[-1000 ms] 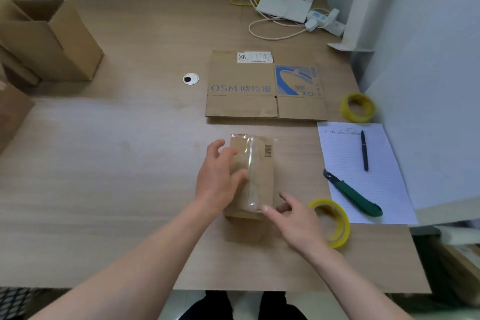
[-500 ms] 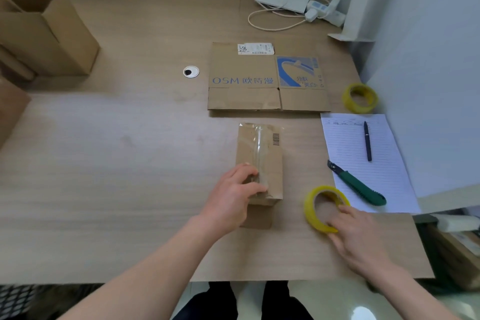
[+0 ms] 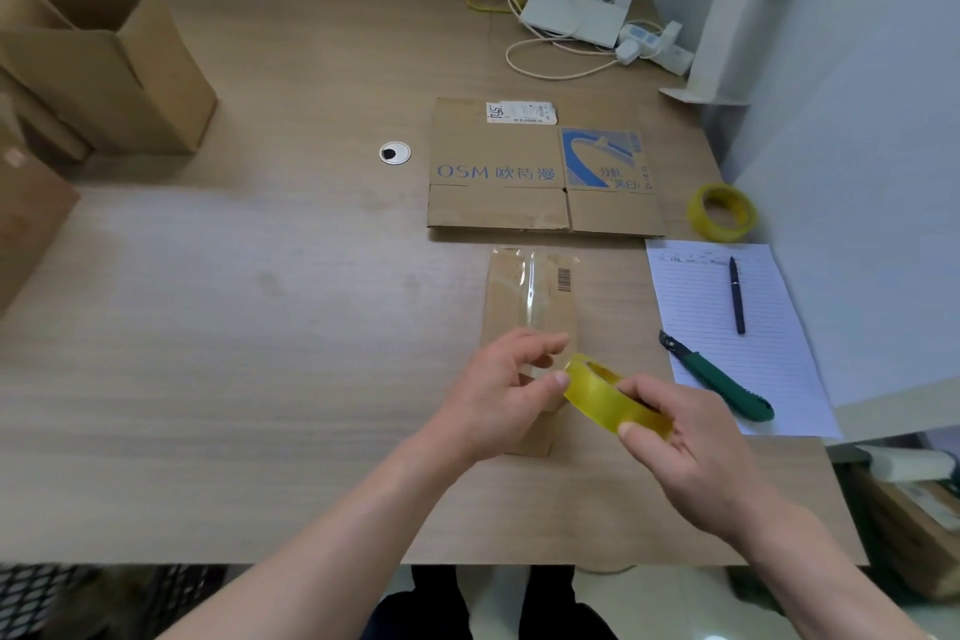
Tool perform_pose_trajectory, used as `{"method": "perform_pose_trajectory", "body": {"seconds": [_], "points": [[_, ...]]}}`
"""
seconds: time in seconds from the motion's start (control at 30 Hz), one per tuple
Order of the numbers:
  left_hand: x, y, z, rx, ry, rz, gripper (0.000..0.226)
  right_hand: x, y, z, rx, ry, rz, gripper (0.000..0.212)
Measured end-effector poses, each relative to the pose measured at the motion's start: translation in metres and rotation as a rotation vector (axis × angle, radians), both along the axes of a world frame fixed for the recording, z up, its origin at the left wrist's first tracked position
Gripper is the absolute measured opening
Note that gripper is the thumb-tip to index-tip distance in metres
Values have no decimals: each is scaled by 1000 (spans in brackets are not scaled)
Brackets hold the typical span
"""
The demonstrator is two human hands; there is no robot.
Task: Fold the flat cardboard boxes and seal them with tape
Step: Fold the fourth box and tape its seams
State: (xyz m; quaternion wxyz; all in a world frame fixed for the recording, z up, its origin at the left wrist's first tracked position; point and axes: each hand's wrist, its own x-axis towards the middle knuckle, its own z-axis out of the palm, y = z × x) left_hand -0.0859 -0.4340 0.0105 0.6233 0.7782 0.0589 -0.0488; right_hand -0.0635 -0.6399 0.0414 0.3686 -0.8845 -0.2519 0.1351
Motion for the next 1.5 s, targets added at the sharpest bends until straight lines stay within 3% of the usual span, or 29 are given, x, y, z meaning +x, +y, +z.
{"method": "perform_pose_trajectory", "body": {"seconds": [0.23, 0.43, 0.7, 0.83, 0.93, 1.03, 1.1, 1.2, 1.27, 1.3, 1.4, 1.5], "points": [[-1, 3, -2, -212, 205, 105, 28, -3, 3, 5, -9, 15, 10, 14], [-2, 0, -4, -287, 180, 105, 15, -4, 5, 4, -6, 24, 8, 13], [-1, -1, -7, -317, 179, 75, 11, 0, -4, -1, 46, 109, 14, 11], [-1, -4, -7, -209, 168, 79, 7, 2, -7, 3, 50, 207, -4, 14], [-13, -9, -14, 77, 106, 117, 17, 4, -13, 5, -215, 62, -36, 27], [-33, -20, -21, 138, 59, 150, 25, 7, -15, 4, -672, -125, -28, 61], [-43, -23, -28, 185, 41, 221, 24, 7, -16, 0, -675, -3, 30, 61], [-51, -11, -38, 249, 49, 286, 24, 13, -23, 2, -274, 600, 99, 51], [-56, -4, -40, 322, 11, 250, 26, 18, -26, 4, -205, 807, 135, 51], [-58, -3, -40, 360, -14, 236, 27, 20, -26, 1, -299, 739, 166, 52], [-58, -3, -45, 393, -36, 284, 26, 29, -22, -15, -795, 116, 146, 44], [-49, 4, -51, 384, -32, 384, 22, 33, -13, -27, -672, 40, 55, 36]]}}
